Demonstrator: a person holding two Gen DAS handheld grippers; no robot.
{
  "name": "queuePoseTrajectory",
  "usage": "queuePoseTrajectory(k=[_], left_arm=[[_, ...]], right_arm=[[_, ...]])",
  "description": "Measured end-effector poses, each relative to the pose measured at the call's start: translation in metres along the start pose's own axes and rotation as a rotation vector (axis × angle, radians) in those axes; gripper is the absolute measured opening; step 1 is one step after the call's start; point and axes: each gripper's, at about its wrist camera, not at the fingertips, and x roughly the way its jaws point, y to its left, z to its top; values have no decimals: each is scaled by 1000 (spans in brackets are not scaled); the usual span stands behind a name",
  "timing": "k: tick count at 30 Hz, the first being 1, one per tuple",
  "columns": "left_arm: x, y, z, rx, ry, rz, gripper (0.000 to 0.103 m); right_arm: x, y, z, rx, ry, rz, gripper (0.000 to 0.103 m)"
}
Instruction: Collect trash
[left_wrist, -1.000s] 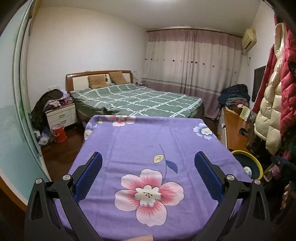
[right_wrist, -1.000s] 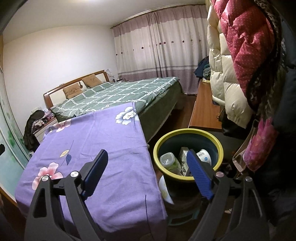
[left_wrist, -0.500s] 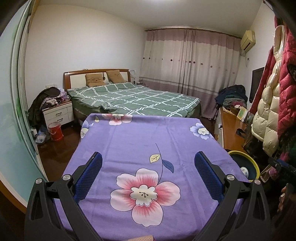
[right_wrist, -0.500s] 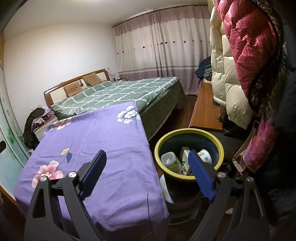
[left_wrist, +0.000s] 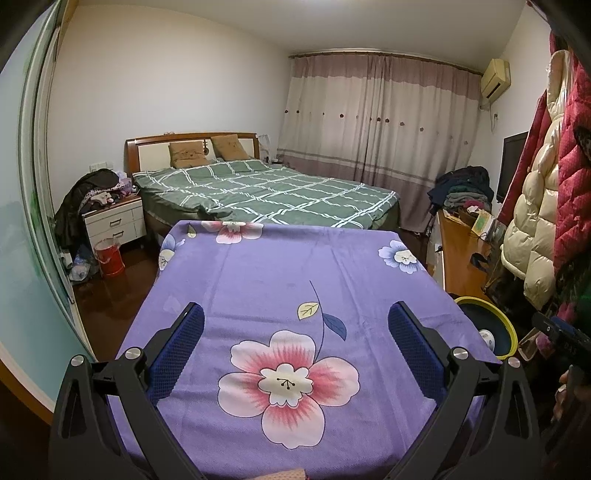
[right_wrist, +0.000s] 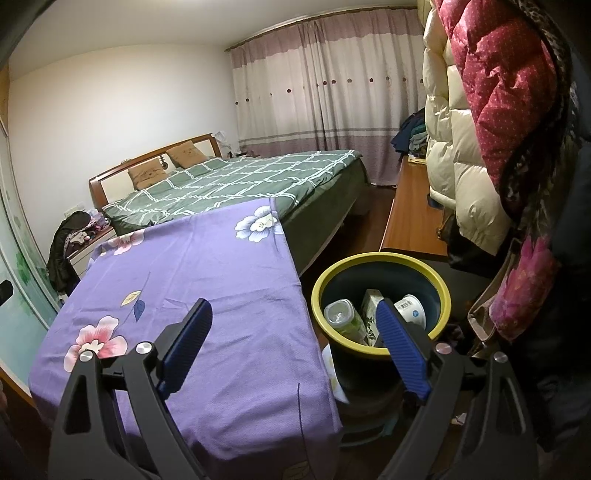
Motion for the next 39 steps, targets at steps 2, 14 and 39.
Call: queuePoseTrajectory(k=[2, 14, 39], left_arm=[[0, 0, 0, -1, 0, -1, 98], [1, -1, -1, -3, 7, -2, 98], [11, 0, -12, 2, 26, -7, 98]], right_arm=[[0, 0, 0, 1, -1, 2, 86], [1, 0, 0, 1, 1, 0, 86], [2, 4, -6, 3, 8, 4, 86]])
